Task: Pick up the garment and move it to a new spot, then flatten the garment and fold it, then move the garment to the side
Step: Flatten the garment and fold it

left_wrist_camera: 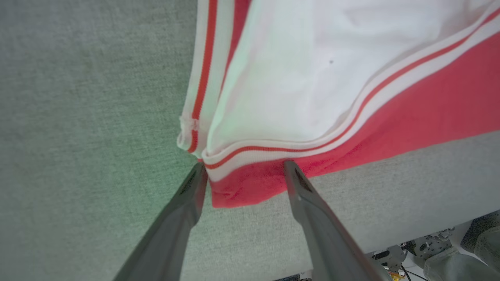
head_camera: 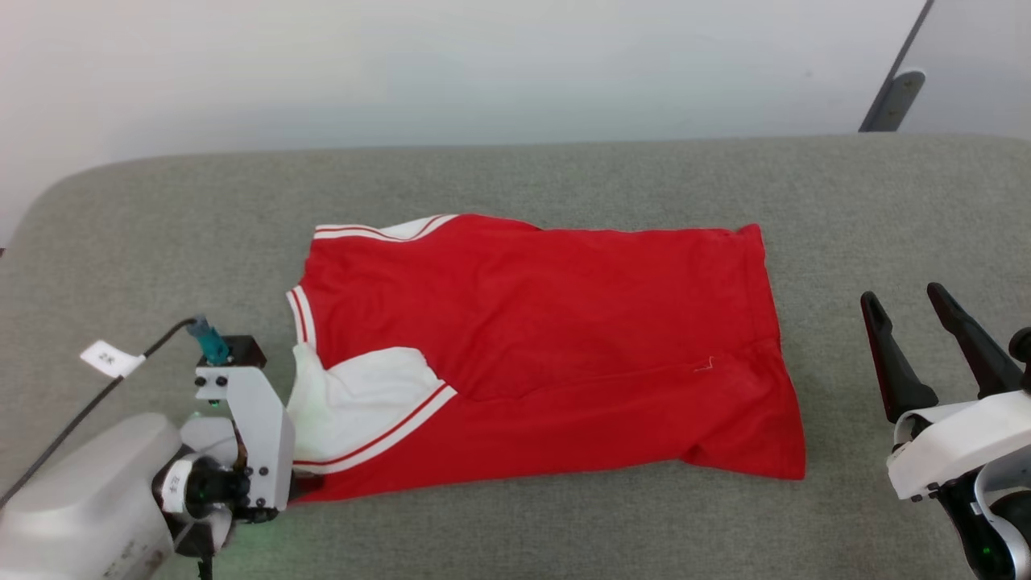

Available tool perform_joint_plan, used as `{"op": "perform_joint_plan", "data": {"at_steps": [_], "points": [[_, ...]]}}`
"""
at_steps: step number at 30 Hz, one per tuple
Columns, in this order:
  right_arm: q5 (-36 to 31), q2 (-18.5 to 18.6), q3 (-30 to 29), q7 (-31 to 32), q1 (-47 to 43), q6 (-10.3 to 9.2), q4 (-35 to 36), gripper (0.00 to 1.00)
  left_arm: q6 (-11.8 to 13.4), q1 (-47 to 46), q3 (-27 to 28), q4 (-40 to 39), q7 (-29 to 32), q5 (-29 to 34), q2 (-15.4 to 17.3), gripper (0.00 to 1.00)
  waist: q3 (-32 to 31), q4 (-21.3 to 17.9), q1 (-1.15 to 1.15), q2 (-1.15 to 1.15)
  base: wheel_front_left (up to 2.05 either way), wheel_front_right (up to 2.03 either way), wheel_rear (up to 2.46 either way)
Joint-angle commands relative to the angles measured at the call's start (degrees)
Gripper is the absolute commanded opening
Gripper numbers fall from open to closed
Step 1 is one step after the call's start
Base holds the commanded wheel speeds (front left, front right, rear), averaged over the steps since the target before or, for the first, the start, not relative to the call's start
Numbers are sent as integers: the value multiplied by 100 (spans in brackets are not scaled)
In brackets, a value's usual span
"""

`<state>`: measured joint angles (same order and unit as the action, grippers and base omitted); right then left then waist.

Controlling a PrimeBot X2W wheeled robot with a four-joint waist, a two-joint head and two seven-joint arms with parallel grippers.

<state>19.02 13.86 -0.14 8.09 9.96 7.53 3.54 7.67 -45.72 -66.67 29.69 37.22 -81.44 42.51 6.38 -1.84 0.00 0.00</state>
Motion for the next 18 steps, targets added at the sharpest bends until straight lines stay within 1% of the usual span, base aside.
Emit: {"op": "perform_joint_plan", "data": {"at_steps": [1, 3, 8, 11, 12, 13, 14, 18], "points": [[-51, -32, -38, 25, -53, -9, 47, 100, -108, 74, -12, 172, -9, -1, -111, 100, 83, -71, 0, 0, 0, 0, 0], [-40, -77, -66, 35, -77, -9, 73, 100, -201, 79, -3, 436, -84, -11, -233, 100, 120, -96, 0, 0, 0, 0, 0], [-27, -157, -140, 167, -127, -9, 116, 100, -447, 174, -39, 1006, -45, -108, -563, 100, 201, -139, 0, 0, 0, 0, 0], [98, -121, -66, 578, -258, -9, 76, 100, -593, 178, -49, 1240, 58, -191, -718, 100, 247, -143, 0, 0, 0, 0, 0], [98, -121, -66, 578, -258, -9, 76, 100, -593, 178, -49, 1240, 58, -191, -718, 100, 247, -143, 0, 0, 0, 0, 0], [146, -104, -21, 773, -285, -9, 87, 100, -669, 168, -60, 1289, 75, -195, -767, 56, 266, -141, 0, 0, 0, 0, 0], [211, -96, 12, 967, -295, -9, 109, 100, -730, 152, -63, 1341, 72, -181, -809, 0, 285, -136, 0, 0, 0, 0, 0], [366, -55, 62, 1679, -335, -9, 85, 100, -912, 63, -96, 1463, 130, -154, -957, 0, 396, -77, 0, 0, 0, 0, 0]]}}
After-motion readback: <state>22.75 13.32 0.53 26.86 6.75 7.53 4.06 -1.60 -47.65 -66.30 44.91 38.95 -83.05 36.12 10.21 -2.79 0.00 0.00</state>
